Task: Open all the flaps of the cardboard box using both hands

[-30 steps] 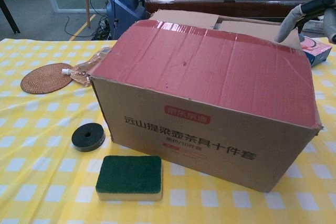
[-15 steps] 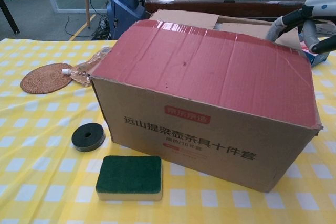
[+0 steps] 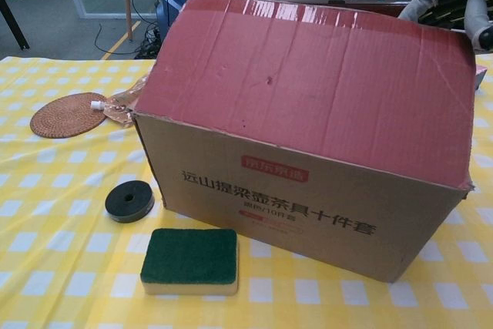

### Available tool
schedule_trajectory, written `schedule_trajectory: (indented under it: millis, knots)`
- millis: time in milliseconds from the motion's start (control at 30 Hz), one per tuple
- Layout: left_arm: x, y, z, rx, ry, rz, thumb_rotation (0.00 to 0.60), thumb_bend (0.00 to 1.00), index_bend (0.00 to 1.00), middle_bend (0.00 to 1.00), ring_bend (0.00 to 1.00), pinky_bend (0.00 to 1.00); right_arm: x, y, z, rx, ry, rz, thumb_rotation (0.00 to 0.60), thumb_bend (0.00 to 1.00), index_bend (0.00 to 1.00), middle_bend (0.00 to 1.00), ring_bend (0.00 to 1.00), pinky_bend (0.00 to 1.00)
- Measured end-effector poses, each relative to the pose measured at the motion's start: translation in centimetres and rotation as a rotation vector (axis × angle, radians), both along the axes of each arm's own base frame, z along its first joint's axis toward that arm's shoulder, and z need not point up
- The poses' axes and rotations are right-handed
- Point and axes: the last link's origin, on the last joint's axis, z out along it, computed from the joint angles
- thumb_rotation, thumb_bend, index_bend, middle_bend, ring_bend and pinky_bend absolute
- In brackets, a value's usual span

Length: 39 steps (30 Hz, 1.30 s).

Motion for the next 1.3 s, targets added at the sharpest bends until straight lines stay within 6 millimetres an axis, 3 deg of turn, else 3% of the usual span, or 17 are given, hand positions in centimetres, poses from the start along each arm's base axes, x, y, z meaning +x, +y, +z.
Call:
schedule_trajectory:
  millis: [200, 367, 467, 600, 833, 933, 1300]
  knots:
    - [0.2, -0.1, 0.3, 0.008, 0.010, 0.000, 0.600, 0.13, 0.28, 0.14, 0.07, 0.00, 0.0, 0.8, 0.8, 0.107, -0.182, -0.070, 0.600, 1.00, 0.33, 0.26, 0.16, 0.08]
    - [0.2, 0.0, 0.2, 0.000, 0.018, 0.006, 0.600, 0.13, 0.28, 0.14, 0.07, 0.00, 0.1, 1.3, 1.5, 0.217, -0.369, -0.123, 0.600, 0.94, 0.33, 0.26, 0.16, 0.08]
    - [0.4, 0.0, 0.1, -0.001, 0.019, 0.003, 0.600, 0.13, 0.28, 0.14, 0.07, 0.00, 0.1, 1.5, 1.9, 0.301, -0.489, -0.152, 0.600, 0.83, 0.33, 0.26, 0.16, 0.08]
    - [0.3, 0.0, 0.2, 0.001, 0.018, 0.008, 0.600, 0.13, 0.28, 0.14, 0.07, 0.00, -0.1, 1.7, 2.3, 0.422, -0.611, -0.173, 0.600, 0.61, 0.33, 0.26, 0.16, 0.08]
    - [0.5, 0.2, 0.2, -0.002, 0.029, 0.008, 0.600, 0.13, 0.28, 0.14, 0.07, 0.00, -0.9, 2.3, 2.8, 0.582, -0.683, -0.152, 0.600, 0.23, 0.33, 0.26, 0.16, 0.08]
    - [0.5, 0.2, 0.1, -0.001, 0.029, 0.008, 0.600, 0.13, 0.28, 0.14, 0.07, 0.00, -1.0, 2.6, 2.6, 0.631, -0.685, -0.149, 0.600, 0.17, 0.33, 0.26, 0.16, 0.08]
    - [0.5, 0.0, 0.1, 0.001, 0.035, 0.012, 0.600, 0.13, 0.28, 0.14, 0.07, 0.00, -0.6, 2.9, 1.1, 0.739, -0.667, -0.119, 0.600, 0.16, 0.32, 0.25, 0.16, 0.08]
